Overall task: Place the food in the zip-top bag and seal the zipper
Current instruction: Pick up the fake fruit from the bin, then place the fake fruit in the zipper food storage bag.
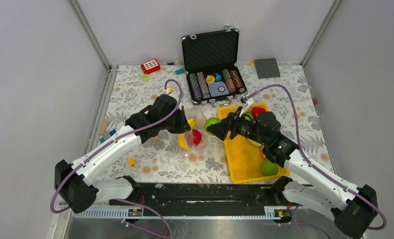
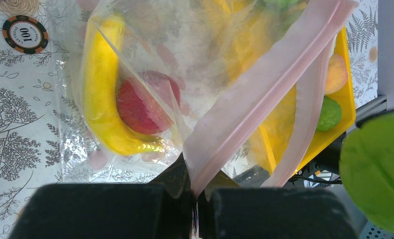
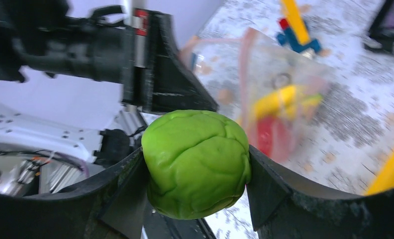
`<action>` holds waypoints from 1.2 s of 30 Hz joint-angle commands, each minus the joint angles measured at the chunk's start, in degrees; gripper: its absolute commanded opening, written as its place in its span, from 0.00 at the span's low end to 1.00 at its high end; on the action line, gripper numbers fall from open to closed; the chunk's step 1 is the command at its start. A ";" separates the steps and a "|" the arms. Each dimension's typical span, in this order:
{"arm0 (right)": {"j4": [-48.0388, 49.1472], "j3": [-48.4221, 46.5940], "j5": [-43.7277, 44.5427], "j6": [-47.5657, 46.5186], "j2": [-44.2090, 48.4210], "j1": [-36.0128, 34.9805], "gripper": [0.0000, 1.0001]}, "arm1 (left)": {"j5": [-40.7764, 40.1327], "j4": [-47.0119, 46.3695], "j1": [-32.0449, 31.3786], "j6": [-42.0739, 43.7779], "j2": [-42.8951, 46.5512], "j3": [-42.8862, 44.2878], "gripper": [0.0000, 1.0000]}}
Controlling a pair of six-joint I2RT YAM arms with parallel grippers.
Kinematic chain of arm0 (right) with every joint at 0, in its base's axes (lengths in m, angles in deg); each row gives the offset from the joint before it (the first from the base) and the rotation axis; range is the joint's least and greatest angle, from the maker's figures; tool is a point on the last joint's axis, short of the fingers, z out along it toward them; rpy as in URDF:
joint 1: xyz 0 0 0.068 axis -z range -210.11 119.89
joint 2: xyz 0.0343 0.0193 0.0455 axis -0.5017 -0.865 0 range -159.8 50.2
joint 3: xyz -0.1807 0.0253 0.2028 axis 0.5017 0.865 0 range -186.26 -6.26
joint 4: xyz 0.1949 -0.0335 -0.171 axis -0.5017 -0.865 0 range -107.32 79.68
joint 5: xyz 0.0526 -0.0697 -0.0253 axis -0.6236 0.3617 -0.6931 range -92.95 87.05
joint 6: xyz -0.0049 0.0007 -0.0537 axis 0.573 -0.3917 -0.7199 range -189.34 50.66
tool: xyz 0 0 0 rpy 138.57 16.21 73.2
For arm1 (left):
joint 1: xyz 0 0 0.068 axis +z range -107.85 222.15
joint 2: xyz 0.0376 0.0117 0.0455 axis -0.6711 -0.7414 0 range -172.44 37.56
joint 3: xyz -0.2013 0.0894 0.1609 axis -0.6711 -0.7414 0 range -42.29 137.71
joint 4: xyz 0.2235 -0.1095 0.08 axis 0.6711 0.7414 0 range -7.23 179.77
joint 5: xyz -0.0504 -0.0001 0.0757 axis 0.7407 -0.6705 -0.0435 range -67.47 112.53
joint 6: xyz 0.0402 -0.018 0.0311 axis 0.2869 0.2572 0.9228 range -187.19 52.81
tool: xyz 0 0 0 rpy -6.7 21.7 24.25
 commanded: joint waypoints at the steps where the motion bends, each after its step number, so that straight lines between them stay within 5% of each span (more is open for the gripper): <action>1: 16.39 -1.60 -11.42 2.34 -1.97 0.00 0.39 | 0.95 -2.75 0.27 0.46 0.27 0.71 0.00; 5: 14.90 -4.81 -10.17 -0.69 -5.97 -2.47 0.39 | 1.51 -3.21 0.32 0.48 0.56 0.37 0.00; 11: 3.55 -11.27 5.71 -11.00 -11.51 -9.68 0.44 | 1.13 -3.17 0.26 0.31 1.44 0.02 0.00; 22: -7.96 -15.90 25.73 -11.06 -17.82 -11.25 0.60 | 0.57 -3.72 0.27 0.66 3.55 -0.97 0.00; 30: -10.85 -17.33 27.17 -12.49 -19.05 -12.09 0.99 | 0.58 -4.00 0.26 0.64 4.02 -1.16 0.00; 36: -7.22 -15.21 24.22 -13.10 -16.96 -12.11 1.00 | 0.49 -4.00 0.29 0.54 3.70 -1.05 0.00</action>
